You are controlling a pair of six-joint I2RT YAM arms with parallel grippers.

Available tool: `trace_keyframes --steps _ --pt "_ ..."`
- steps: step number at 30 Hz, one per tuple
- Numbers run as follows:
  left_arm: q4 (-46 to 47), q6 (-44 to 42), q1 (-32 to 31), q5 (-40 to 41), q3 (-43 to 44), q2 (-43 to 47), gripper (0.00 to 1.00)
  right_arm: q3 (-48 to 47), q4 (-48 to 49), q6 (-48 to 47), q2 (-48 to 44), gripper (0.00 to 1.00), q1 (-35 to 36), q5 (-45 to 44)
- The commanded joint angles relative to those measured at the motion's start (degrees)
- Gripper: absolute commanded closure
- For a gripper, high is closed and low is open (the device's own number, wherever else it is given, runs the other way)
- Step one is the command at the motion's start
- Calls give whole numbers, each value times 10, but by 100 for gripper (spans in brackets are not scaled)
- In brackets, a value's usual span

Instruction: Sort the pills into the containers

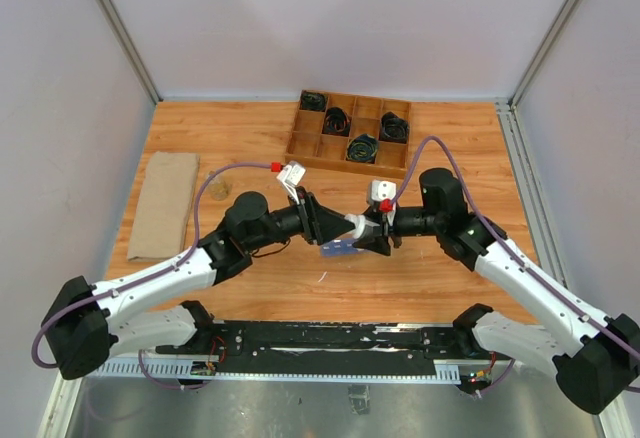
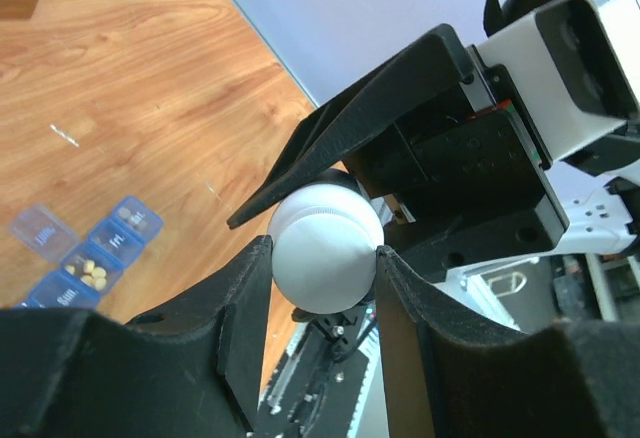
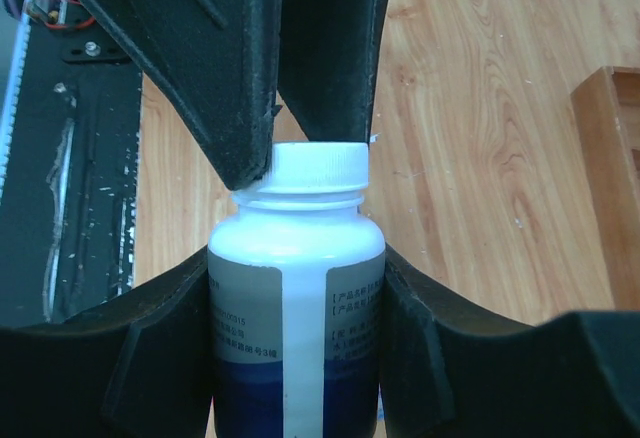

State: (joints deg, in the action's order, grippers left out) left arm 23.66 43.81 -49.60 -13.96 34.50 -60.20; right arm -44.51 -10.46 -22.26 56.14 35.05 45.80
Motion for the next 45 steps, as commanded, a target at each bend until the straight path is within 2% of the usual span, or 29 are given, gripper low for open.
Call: trace_keyframes --steps 1,4,7,10,15,18,21,22,26,29,33,35,38,40,42,43,45 --pt "-61 -108 -3 -46 29 -31 74 -9 71 45 -12 90 -18 100" --pt "-91 -176 0 -68 42 -39 75 -5 90 66 -9 90 -27 140" --pt "-77 -233 19 -133 32 -39 76 6 126 104 -10 89 -39 190" --pt "-37 -278 42 -194 14 -36 76 12 153 133 -14 89 -44 216" --pt "66 -300 46 -211 -11 -40 73 22 182 161 -12 89 -52 228" --pt "91 -305 46 -199 -12 -42 67 22 182 160 -13 89 -55 228" --pt "100 -298 46 -164 -11 -30 53 23 179 154 -15 89 -57 227" --pt "100 -291 46 -147 -11 -23 43 22 174 151 -15 89 -58 226" --pt "93 -270 46 -104 -22 33 16 20 164 138 -14 89 -59 224" --pt "94 -253 46 -83 -46 84 1 20 156 129 -12 89 -60 221" --pt "90 -186 46 -71 -80 144 1 17 139 107 -12 88 -60 214" --pt "110 -108 46 -68 -96 162 1 16 125 88 -12 87 -60 206" --pt "248 39 46 -87 -144 156 1 12 106 63 -7 87 -60 190" --pt "298 115 46 -64 -162 148 3 12 97 52 -4 87 -60 176" --pt "293 151 42 -15 -165 143 5 10 90 43 -2 87 -60 169" --pt "281 142 33 12 -160 143 5 11 89 42 -2 86 -62 168" --pt "177 115 6 106 -121 147 6 12 89 42 0 86 -71 169"
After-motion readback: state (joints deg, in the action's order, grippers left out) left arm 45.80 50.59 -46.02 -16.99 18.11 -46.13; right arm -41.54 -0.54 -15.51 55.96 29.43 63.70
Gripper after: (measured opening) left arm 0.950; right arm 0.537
